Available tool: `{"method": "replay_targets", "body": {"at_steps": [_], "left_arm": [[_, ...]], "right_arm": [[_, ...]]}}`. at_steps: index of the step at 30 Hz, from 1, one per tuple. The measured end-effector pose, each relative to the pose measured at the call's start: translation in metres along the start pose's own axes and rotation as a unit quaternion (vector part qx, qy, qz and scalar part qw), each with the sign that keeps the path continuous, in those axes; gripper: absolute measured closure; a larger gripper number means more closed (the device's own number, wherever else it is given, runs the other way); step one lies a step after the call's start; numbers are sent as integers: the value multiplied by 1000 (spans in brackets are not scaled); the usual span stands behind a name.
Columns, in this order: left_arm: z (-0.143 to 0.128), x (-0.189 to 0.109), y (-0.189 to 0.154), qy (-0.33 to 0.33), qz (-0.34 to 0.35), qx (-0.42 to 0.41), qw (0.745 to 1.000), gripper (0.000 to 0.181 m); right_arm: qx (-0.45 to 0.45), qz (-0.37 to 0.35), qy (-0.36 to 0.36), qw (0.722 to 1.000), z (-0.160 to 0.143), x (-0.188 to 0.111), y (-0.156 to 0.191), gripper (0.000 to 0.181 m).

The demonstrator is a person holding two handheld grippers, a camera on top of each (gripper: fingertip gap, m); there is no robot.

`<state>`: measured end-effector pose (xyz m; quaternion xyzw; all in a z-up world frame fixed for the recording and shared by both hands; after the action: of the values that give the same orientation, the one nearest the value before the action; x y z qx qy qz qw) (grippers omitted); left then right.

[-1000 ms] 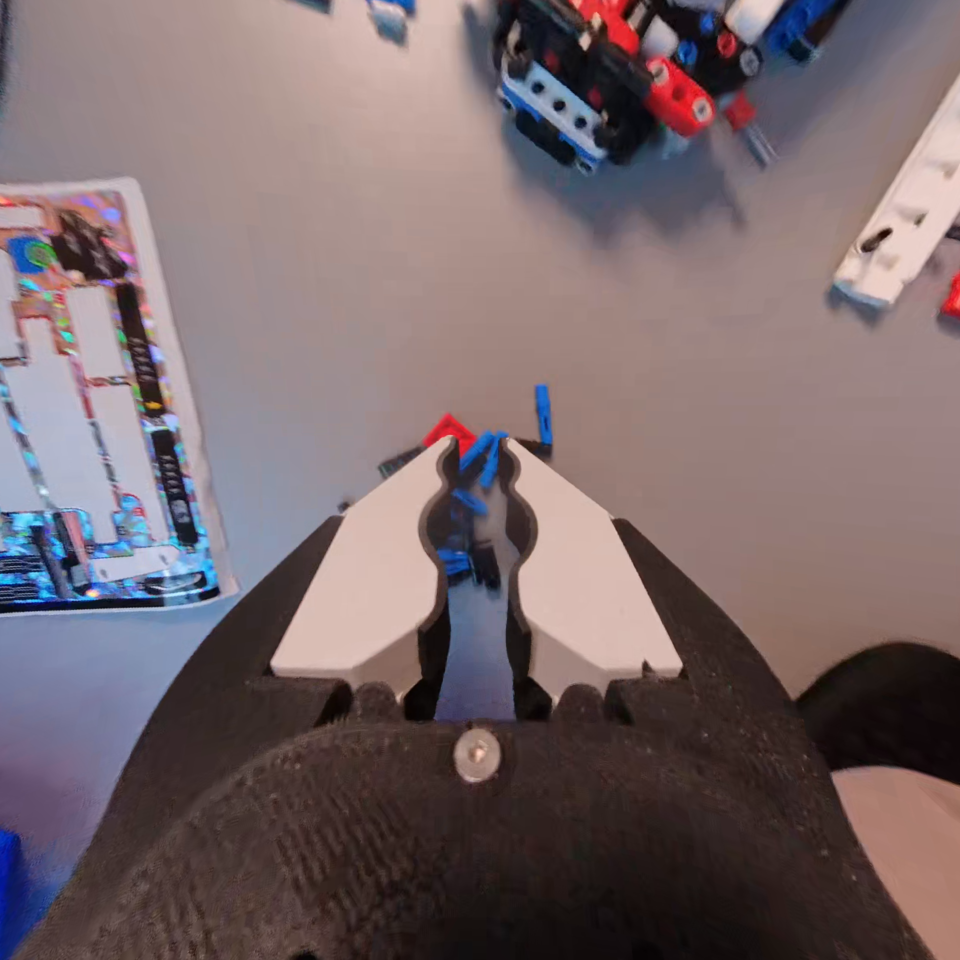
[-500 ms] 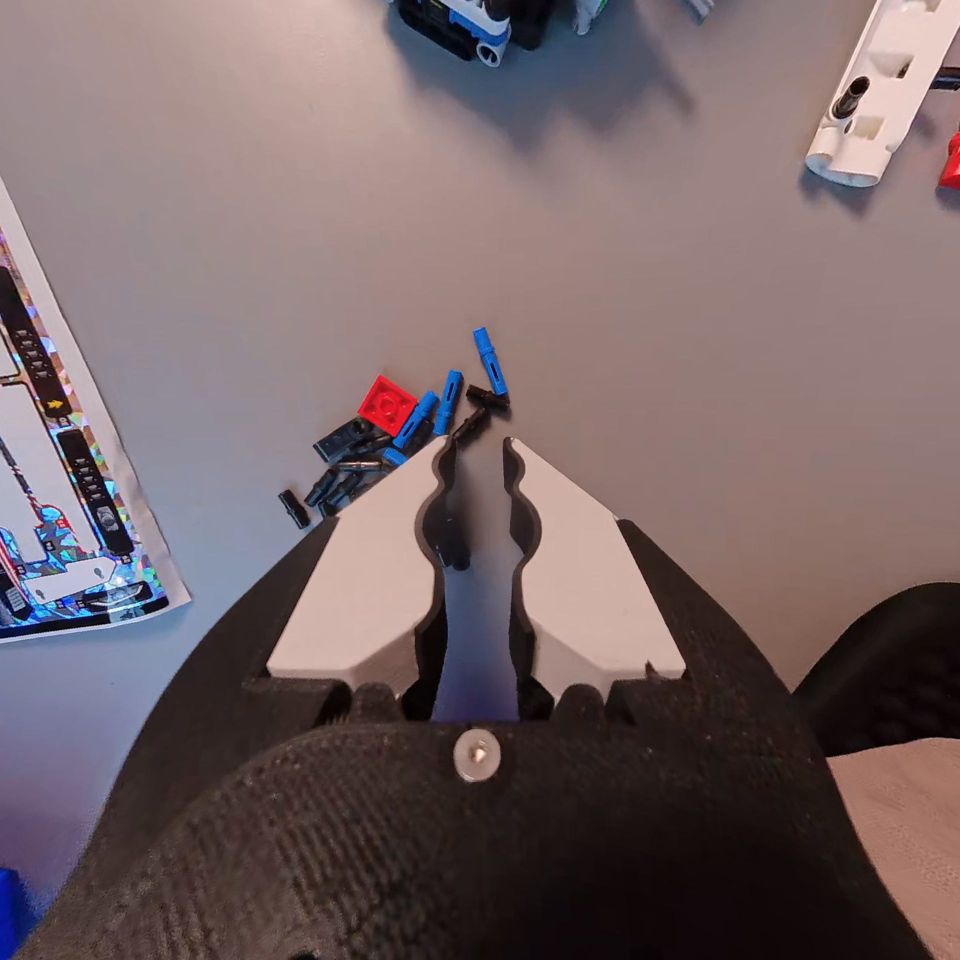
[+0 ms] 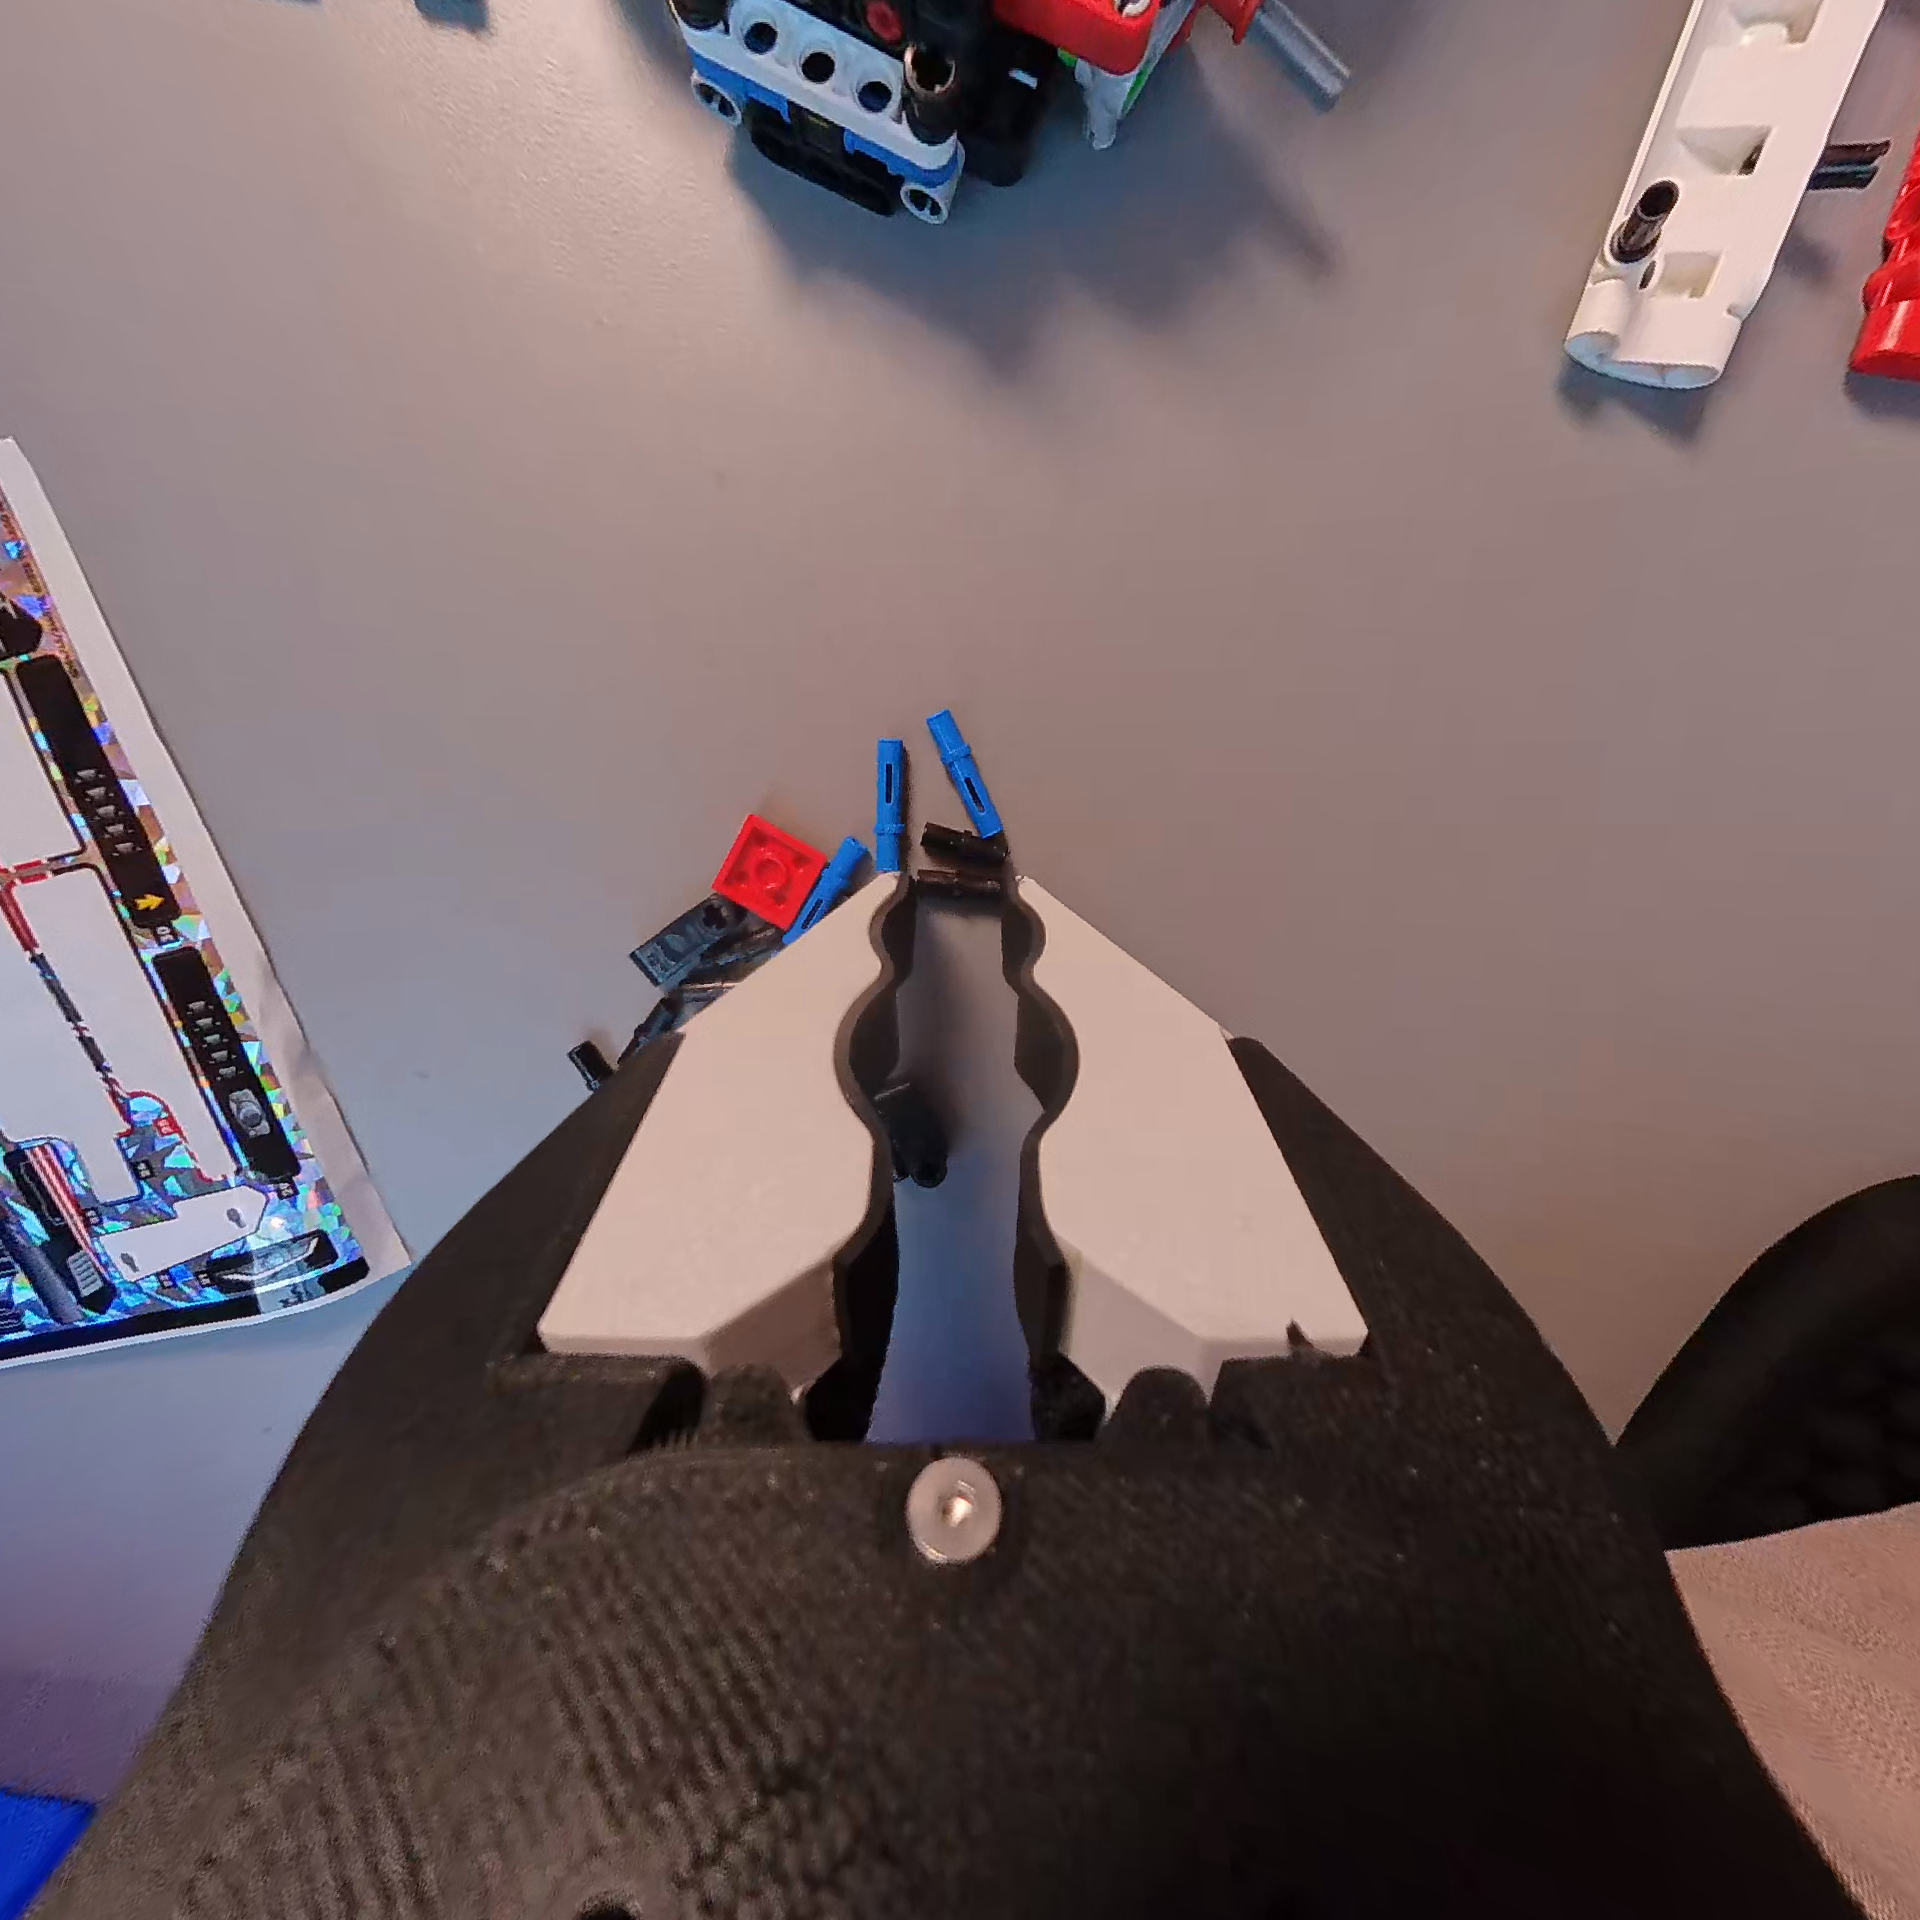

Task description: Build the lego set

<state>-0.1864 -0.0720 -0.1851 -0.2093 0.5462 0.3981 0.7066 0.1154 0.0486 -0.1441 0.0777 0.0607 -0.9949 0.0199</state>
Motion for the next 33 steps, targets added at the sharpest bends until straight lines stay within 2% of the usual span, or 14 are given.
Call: {"method": "replay_targets", "body": {"at_steps": [7,10,12,15,18,22,28,33], "left_arm": [[-2,-1,-1,2,-2,0,1000,168],[-6,-10,1,-7,0,-15,1000,167],[-4,-23,2,-41,14,-21,999,167],[13,-45,-1,-148,54,-19,987,167],[36,-58,-22,-255,53,-23,965,167],[56,-45,-72,-319,25,-27,947,167],[76,-22,-134,-353,-16,-48,934,169],[87,-1,-173,-306,-46,20,951,167]], "right_arm": [[-8,0,5,1000,-1,0,0,181],[-11,-2,4,1000,0,-1,0,181],[-13,-3,3,1000,1,-1,0,181],[-15,-3,3,1000,2,-1,0,181],[-21,-1,5,1000,2,0,3,181],[-36,4,16,999,0,1,6,181],[-60,38,51,996,-10,10,18,181],[-107,82,78,988,-17,16,36,181]]}}
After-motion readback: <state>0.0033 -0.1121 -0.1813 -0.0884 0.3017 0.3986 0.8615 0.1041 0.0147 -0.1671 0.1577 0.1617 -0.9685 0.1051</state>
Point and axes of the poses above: each gripper's, where its closed fingertips meet, x out along the fingers, z out of its top, y = z × x across the jaws, the point moved 7 cm from there along -x, back along the fingers, and after that the axes turned 9 degrees about z, right-handed, at the moved point
